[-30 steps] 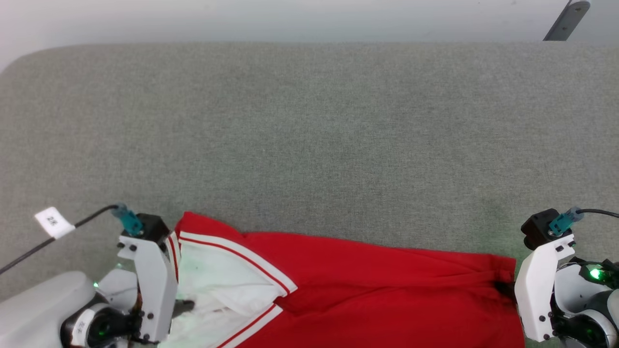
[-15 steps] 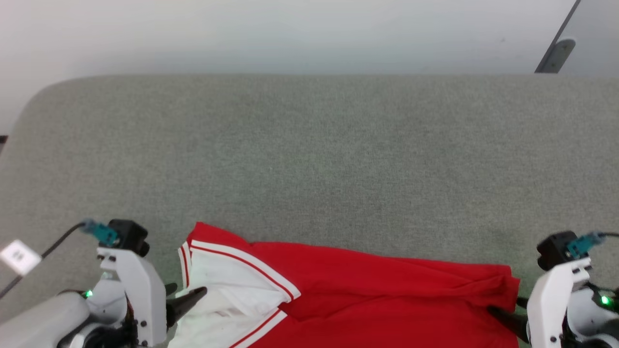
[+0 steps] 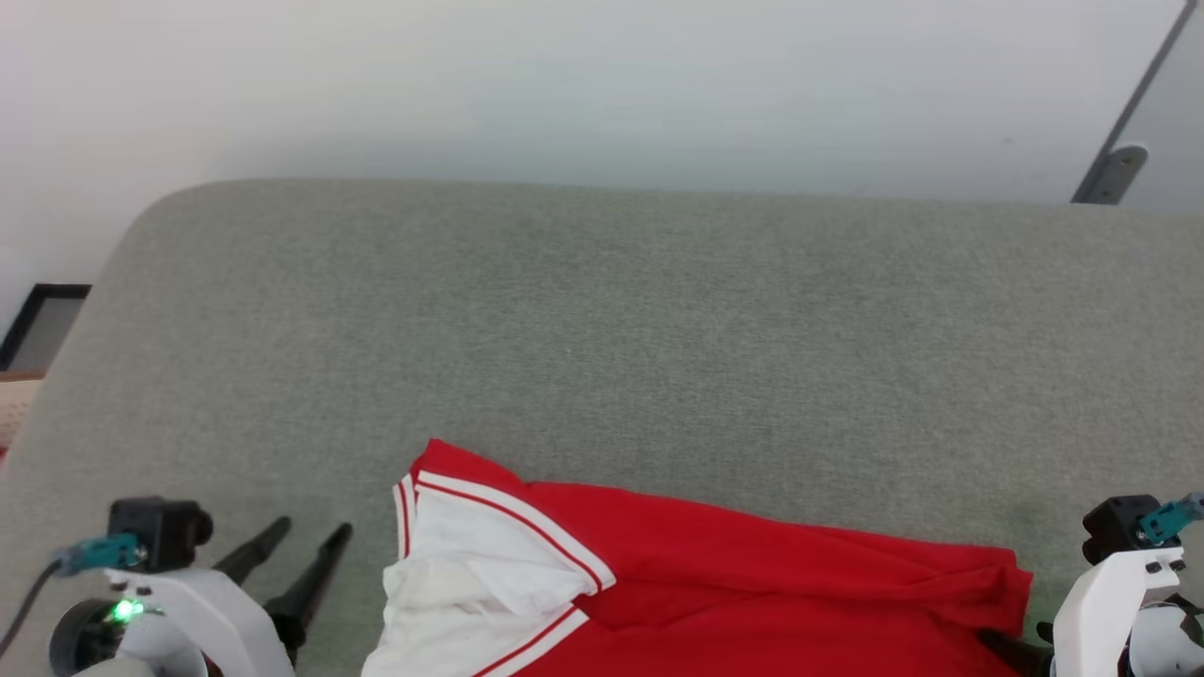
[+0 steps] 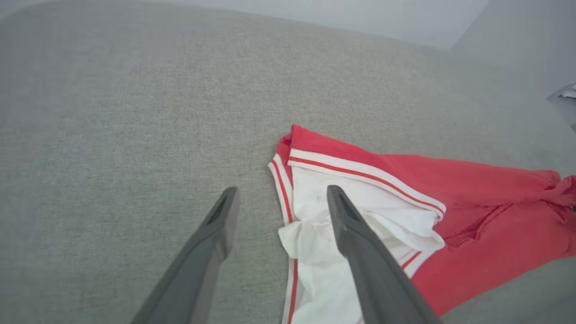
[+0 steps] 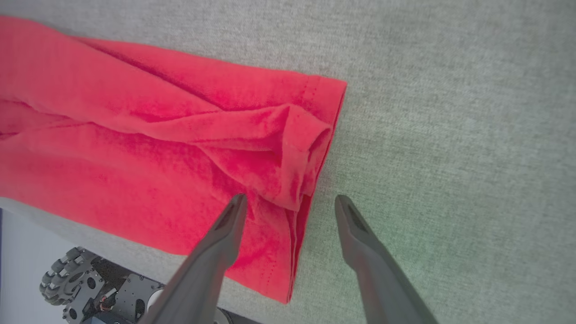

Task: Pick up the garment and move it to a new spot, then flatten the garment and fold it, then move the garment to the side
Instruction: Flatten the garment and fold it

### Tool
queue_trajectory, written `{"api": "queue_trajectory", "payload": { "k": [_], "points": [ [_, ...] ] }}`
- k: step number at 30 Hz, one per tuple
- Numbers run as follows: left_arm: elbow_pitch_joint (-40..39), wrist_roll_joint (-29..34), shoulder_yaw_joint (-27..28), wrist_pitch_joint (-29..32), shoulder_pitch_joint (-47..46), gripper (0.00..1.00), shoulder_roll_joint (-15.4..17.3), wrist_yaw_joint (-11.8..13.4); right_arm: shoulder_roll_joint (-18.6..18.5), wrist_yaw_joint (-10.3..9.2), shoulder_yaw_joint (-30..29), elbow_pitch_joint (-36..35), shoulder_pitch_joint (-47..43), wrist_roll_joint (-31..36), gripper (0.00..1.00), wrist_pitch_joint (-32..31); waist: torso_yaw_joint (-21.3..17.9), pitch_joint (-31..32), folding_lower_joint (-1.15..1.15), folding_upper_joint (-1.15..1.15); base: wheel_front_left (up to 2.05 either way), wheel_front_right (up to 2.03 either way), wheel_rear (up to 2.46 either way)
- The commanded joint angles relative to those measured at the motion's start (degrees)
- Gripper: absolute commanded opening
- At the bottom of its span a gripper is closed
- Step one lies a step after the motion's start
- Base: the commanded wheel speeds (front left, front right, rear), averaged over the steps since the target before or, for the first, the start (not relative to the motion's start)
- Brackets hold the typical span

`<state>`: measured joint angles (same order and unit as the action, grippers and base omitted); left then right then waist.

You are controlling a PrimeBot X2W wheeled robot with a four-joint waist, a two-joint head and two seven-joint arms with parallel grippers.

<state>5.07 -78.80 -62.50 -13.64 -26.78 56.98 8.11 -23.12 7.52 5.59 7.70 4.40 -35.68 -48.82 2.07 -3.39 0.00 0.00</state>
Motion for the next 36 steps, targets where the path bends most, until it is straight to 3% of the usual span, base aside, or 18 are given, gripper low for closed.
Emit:
{"api": "queue_trajectory", "payload": {
  "k": [1, 4, 10, 16, 22, 23, 24, 25, 31, 36],
  "points": [
    [0.4, 1.3, 0.7, -0.8, 1.2, 1.0, -0.5, 0.3, -0.1, -0.08, 0.0, 0.7, 0.8, 0.4, 1.0, 0.0, 1.0, 0.6, 0.0, 0.0, 0.0, 0.0, 0.0],
    [1.7, 3.7, 5.0, -1.5, 3.3, 1.0, -1.7, 1.0, -0.2, -0.08, 0.1, 2.5, 1.1, 0.7, 1.0, 0.1, 2.1, 1.0, 0.0, 0.0, 0.0, 0.0, 0.0],
    [2.7, 13.8, 22.8, -1.5, 12.1, 1.0, -7.5, 0.9, -0.6, -0.08, 1.3, 6.7, 2.4, 0.8, 1.0, 0.3, 4.1, 1.7, 0.0, 0.0, 0.0, 0.0, 0.0],
    [2.5, 22.5, 37.5, -1.5, 21.7, 1.0, -14.2, -2.2, -0.8, -0.08, 3.2, 11.3, 3.7, 0.1, 1.0, 1.8, 5.9, 2.1, 0.0, 0.0, 0.0, 0.0, 0.0],
    [2.2, 29.1, 46.7, -1.5, 26.8, 1.0, -18.8, -5.1, -0.4, -0.08, 5.4, 15.8, 4.8, -1.1, 1.0, 2.8, 7.0, 2.5, 0.0, 0.0, 0.0, 0.0, 0.0],
    [2.2, 30.1, 48.4, -1.5, 27.5, 1.0, -19.8, -5.7, -0.3, -0.08, 6.0, 16.7, 5.0, -1.2, 0.9, 2.7, 7.1, 2.6, 0.0, 0.0, 0.0, 0.0, 0.0],
    [2.3, 30.7, 49.8, -1.5, 28.3, 1.0, -20.9, -6.2, -0.3, -0.08, 6.3, 17.6, 5.2, -1.2, 0.16, 3.2, 7.3, 2.7, 0.0, 0.0, 0.0, 0.0, 0.0],
    [2.4, 31.6, 51.0, -1.5, 29.1, 1.0, -21.5, -7.0, -0.1, -0.08, 6.5, 18.7, 5.4, -1.4, 0.0, 3.3, 7.5, 2.8, 0.0, 0.0, 0.0, 0.0, 0.0],
    [2.8, 35.2, 56.6, -1.5, 31.5, 1.0, -25.3, -10.1, 0.6, -0.08, 6.4, 22.0, 7.2, -3.2, 0.0, 4.3, 8.0, 3.0, 0.0, 0.0, 0.0, 0.0, 0.0],
    [3.0, 37.1, 59.7, -1.5, 32.7, 1.0, -27.2, -11.9, -1.2, -0.1, 5.6, 22.5, 8.7, -3.8, 0.0, 5.6, 7.6, 3.0, 0.0, 0.0, 0.0, 0.0, 0.0]
  ]
}}
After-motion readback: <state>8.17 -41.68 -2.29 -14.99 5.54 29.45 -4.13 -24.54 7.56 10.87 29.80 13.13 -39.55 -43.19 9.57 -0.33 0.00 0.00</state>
